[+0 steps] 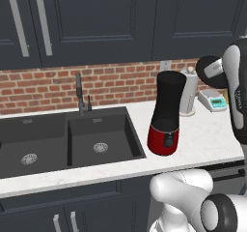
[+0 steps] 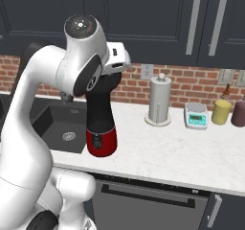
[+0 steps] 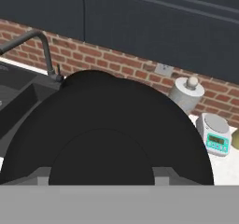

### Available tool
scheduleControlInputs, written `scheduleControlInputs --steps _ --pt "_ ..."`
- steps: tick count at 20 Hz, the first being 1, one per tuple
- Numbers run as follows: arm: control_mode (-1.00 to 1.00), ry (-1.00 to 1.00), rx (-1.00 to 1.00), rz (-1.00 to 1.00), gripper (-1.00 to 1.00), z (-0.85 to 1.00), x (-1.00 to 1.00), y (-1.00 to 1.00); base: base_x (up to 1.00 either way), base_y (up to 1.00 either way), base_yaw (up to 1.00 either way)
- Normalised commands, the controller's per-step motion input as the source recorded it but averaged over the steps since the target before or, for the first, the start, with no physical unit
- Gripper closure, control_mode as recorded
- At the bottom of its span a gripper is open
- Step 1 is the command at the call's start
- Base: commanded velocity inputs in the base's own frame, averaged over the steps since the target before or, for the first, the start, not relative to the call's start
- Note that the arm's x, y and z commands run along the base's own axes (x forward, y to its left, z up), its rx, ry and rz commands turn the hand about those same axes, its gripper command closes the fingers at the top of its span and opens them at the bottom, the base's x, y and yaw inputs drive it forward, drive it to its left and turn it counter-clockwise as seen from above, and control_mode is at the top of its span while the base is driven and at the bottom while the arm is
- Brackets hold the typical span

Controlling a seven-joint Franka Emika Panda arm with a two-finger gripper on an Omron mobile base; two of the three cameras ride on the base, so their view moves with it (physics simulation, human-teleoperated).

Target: Close the lid blender by securely placing the lid on top.

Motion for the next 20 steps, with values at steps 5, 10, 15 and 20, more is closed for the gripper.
scheduleControlInputs --steps 5,10,15,20 --pt "-1.00 0.08 0.00 -0.01 1.00 0.00 0.03 0.37 0.00 0.00 0.00" --pt "-1.00 0.11 0.00 -0.01 1.00 0.00 0.11 0.32 0.00 0.00 0.00" --pt "-1.00 0.10 0.01 -0.01 1.00 0.00 0.23 0.23 0.00 0.00 0.00" --pt "-1.00 0.03 0.00 -0.01 1.00 0.00 0.22 0.20 0.00 0.00 0.00"
